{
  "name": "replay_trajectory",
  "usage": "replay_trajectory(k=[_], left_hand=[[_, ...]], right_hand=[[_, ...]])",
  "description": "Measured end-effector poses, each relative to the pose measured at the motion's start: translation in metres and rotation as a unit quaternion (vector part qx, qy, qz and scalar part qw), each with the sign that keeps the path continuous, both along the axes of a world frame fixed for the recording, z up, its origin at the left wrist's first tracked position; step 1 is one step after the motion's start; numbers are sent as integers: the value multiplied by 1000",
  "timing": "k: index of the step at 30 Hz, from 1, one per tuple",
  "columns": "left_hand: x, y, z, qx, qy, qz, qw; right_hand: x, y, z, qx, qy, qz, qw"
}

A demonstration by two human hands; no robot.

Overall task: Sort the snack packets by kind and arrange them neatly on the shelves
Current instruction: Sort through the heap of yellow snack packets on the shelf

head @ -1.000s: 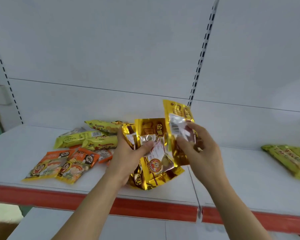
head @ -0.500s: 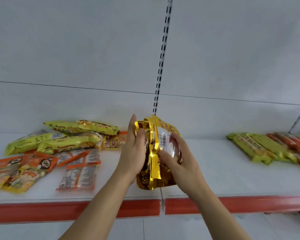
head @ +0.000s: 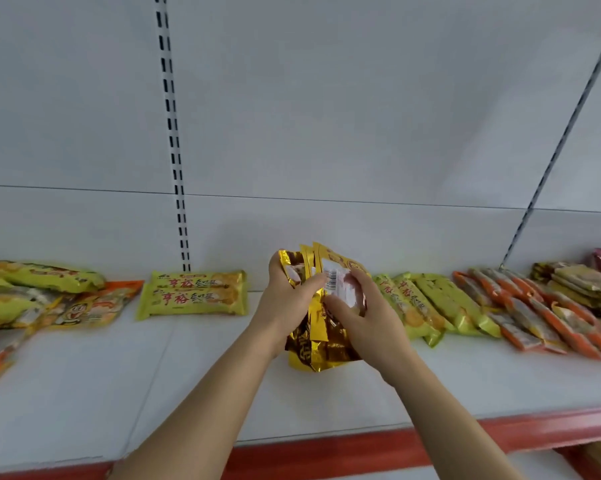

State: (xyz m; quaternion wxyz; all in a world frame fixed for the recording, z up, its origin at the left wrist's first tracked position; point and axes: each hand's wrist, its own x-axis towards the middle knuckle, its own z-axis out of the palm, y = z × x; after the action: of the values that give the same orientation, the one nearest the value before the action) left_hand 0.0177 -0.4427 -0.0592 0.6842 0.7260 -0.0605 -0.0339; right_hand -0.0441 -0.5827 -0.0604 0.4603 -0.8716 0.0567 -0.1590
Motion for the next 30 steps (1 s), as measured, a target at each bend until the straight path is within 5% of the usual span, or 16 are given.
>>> replay_trajectory(k=[7,12,23,30], left_hand=[[45,-30,-3,151,-51,59,985],[47,-26,-21,391,-104,104,908],[53,0,-17,399,-107,17,911],[58,-7,-30,405,-117,78,904]], right_hand=[[56,-27,-13,-148,70,-4,986],[64,-24,-30,-344,40,-34,937],[76,-24,-57,-306,93,97,942],[64,-25,-43,-343,78,47,935]])
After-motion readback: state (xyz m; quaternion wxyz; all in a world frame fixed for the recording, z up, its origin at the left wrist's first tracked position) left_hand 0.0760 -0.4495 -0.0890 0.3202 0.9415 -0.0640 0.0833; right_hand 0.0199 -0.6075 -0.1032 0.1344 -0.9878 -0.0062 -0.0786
